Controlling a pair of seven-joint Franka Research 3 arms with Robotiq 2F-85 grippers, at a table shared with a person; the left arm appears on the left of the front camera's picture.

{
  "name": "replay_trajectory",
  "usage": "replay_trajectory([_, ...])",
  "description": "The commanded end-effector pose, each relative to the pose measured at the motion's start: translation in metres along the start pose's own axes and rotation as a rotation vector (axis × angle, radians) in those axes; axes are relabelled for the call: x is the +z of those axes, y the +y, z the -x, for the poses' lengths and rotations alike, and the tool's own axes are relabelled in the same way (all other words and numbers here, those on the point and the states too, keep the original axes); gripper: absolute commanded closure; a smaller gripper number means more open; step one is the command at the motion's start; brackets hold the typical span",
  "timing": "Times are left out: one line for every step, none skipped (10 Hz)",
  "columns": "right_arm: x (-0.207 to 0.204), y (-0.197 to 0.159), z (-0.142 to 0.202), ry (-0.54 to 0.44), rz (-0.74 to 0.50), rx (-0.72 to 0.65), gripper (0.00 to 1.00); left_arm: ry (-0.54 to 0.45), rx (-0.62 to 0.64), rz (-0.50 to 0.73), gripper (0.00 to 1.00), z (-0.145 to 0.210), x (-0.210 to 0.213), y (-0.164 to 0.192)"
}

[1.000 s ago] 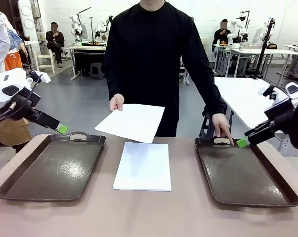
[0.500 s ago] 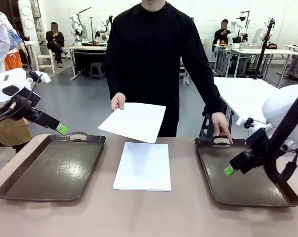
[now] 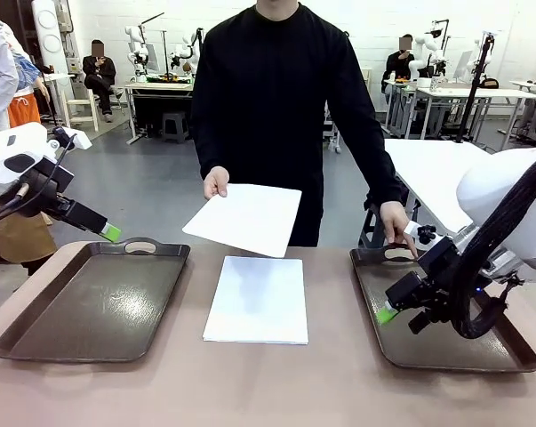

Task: Sort the A4 documents.
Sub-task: Receive the A4 Paper.

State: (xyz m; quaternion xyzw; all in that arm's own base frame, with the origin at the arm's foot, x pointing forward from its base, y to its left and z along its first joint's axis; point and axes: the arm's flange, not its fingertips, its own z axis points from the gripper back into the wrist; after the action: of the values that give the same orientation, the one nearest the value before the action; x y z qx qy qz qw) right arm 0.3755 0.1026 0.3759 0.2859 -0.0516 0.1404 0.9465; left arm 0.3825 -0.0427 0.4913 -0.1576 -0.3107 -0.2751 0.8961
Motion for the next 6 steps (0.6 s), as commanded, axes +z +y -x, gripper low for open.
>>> replay_trajectory([0.004,0.009,-0.002,-0.006,-0.072,-0.074,0.00,-0.003,0.001,0.006,0.00,0.001,0.000,0.002])
replay_trajectory([0.003,0.018,-0.008,-0.015,-0.102,-0.101,0.00,-0.003,0.001,0.006,0.00,0.001,0.000,0.002])
replay_trajectory([-0.001,0.025,-0.017,-0.038,-0.124,-0.124,0.00,-0.003,0.001,0.006,0.00,0.001,0.000,0.002])
replay_trajectory([-0.007,0.033,-0.029,-0.046,-0.153,-0.162,0.00,-0.003,0.001,0.006,0.00,0.001,0.000,0.002])
replay_trajectory([-0.011,0.042,-0.041,-0.064,-0.179,-0.195,0.00,-0.003,0.001,0.006,0.00,0.001,0.000,0.002])
replay_trajectory([-0.014,0.053,-0.056,-0.087,-0.212,-0.221,0.00,-0.003,0.001,0.006,0.00,0.001,0.000,0.002])
